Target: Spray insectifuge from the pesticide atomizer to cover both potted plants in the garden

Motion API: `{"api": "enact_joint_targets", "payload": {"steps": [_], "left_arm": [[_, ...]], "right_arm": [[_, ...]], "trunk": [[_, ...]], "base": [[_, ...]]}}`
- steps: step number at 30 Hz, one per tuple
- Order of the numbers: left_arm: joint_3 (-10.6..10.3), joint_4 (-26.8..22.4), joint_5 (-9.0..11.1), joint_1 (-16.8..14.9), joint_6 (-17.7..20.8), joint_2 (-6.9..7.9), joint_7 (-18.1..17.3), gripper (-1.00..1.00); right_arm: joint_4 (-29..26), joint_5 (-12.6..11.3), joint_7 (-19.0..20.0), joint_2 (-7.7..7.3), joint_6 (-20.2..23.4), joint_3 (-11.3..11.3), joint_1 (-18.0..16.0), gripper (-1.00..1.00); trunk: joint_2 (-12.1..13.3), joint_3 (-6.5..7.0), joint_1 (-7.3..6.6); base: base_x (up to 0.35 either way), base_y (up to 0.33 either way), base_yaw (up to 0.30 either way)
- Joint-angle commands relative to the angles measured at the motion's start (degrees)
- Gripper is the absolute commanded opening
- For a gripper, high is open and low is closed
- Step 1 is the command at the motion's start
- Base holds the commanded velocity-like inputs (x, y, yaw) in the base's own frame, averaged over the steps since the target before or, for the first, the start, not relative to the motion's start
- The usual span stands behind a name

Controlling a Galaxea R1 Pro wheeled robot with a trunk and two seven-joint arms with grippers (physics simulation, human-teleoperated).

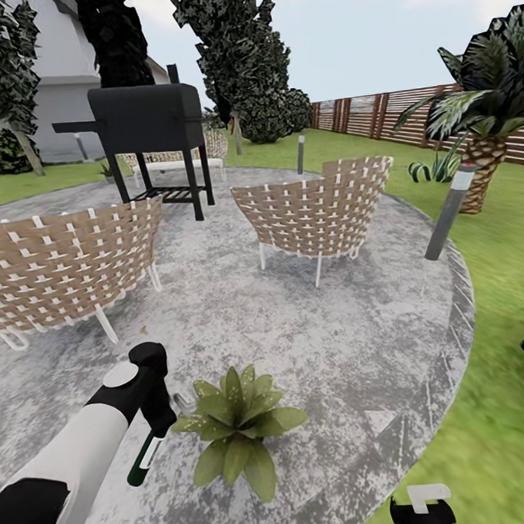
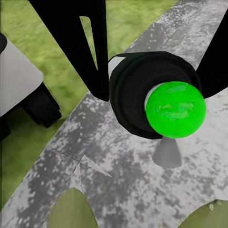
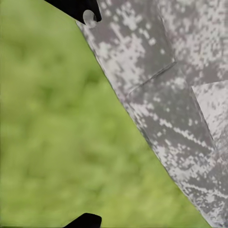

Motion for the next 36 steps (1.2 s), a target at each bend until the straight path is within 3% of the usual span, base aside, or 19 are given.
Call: {"api": "enact_joint_targets", "payload": {"steps": [1,7,9,10,12,14,16,23,36], "left_arm": [[-0.3,-0.1,-0.4,-0.5,0.6,0.09,-0.5,-1.00],[-0.3,-1.2,-0.5,-1.2,0.5,-0.02,-0.5,-1.00],[-0.5,-1.3,-0.7,-1.3,0.4,-0.77,-0.5,-1.00],[-0.8,-1.3,-1.2,-1.5,0.4,-1.55,-0.5,-1.00],[-1.1,-1.2,-5.0,-3.0,0.5,-3.01,-0.5,-1.00],[-1.2,-1.2,-7.3,-4.1,0.5,-3.69,-0.5,-1.00],[-1.2,-1.3,-8.3,-5.0,0.5,-4.09,-0.5,-1.00],[-1.2,-1.2,-8.7,-5.3,0.5,-4.19,-0.5,-1.00],[-1.3,-1.2,-8.7,-4.6,0.6,-4.04,-0.5,-1.00]], "right_arm": [[0.0,-0.6,-0.1,-0.01,-0.2,0.5,0.0,1.00],[0.0,-0.6,-0.1,-0.01,-0.1,0.5,0.0,1.00],[0.0,-0.6,-0.1,0.00,-0.2,0.5,0.0,1.00],[0.0,-0.6,-0.1,0.01,-0.1,0.5,0.0,1.00],[0.0,-0.6,-0.1,-0.01,-0.1,0.5,0.0,1.00],[0.0,-0.6,-0.1,-0.01,-0.1,0.5,0.0,1.00],[0.0,-0.5,-0.1,-0.06,-0.2,0.5,0.0,1.00],[0.1,-0.5,-0.1,-0.41,-0.1,0.5,0.0,1.00],[0.0,-0.6,-0.1,-0.28,-0.1,0.5,0.0,1.00]], "trunk": [[0.0,-0.05,-0.01],[0.0,-0.05,-0.01],[0.0,-0.05,-0.01],[0.0,-0.05,-0.01],[0.0,-0.05,-0.01],[0.0,-0.05,-0.01],[0.0,-0.05,-0.01],[0.0,-0.05,-0.01],[0.0,-0.05,-0.01]], "base": [[-0.174,-0.226,0.276],[-0.107,-0.155,0.276],[0.050,-0.018,0.276],[0.020,-0.007,0.276],[0.007,-0.003,0.273],[0.002,-0.001,0.168],[0.001,0.000,0.049],[0.019,-0.022,0.003],[0.152,-0.225,0.070]]}}
